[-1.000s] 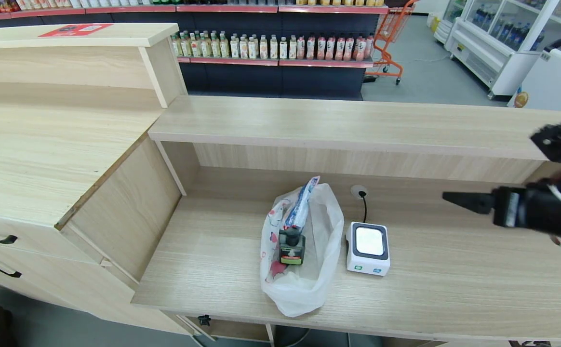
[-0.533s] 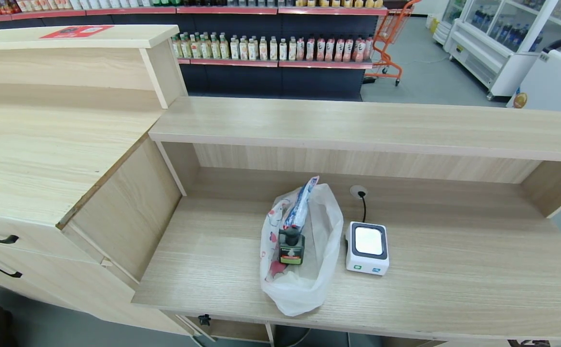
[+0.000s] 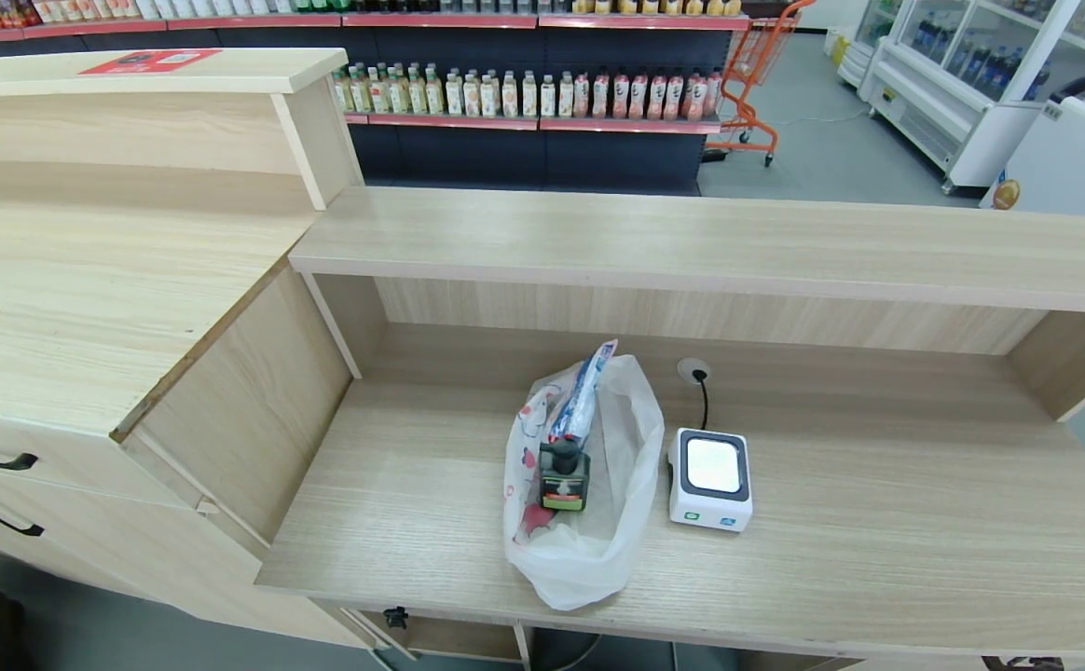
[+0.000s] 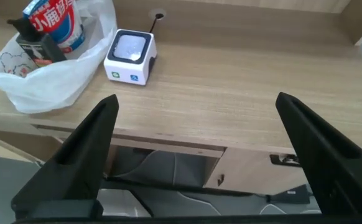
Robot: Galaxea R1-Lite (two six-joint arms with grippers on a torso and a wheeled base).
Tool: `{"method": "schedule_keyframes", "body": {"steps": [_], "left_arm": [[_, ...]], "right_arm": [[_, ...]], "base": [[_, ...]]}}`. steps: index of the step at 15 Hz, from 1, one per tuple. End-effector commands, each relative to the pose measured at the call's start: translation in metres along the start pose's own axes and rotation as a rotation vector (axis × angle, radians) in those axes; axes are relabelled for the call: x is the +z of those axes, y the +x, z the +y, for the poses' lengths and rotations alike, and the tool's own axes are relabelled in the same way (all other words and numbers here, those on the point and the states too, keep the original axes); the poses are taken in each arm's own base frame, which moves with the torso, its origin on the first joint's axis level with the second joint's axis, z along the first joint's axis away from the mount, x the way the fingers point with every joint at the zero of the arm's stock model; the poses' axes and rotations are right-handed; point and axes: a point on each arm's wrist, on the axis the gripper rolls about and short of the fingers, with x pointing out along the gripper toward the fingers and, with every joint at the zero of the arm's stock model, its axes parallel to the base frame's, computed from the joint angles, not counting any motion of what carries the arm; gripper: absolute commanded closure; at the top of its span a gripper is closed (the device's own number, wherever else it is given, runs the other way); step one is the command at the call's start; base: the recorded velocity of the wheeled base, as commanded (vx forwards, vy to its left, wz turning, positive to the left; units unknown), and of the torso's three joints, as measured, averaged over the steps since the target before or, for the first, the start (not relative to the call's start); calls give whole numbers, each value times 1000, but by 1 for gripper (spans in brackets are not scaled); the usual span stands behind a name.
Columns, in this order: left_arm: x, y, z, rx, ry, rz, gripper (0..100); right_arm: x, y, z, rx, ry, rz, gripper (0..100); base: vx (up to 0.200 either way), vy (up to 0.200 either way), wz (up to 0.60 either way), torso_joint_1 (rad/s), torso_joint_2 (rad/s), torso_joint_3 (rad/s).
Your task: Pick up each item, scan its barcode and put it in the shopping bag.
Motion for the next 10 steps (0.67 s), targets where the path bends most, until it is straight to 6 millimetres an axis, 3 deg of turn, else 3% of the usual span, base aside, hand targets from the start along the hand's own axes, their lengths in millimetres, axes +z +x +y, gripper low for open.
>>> {"method": "schedule_keyframes", "body": {"steps": [1, 7, 10], "left_arm": [[0, 0, 0, 0, 0, 1, 0], [0, 0, 0, -1, -6, 4, 0], [0, 0, 0, -1, 11, 1, 0]], "right_arm": [[0, 0, 0, 1, 0, -7, 0], [0, 0, 0, 1, 7, -7, 0], [0, 0, 0, 0, 8, -7, 0]], "base": [[0, 0, 0, 0, 0, 0], [0, 0, 0, 0, 0, 0], [0, -200, 0, 4, 1, -1]]}}
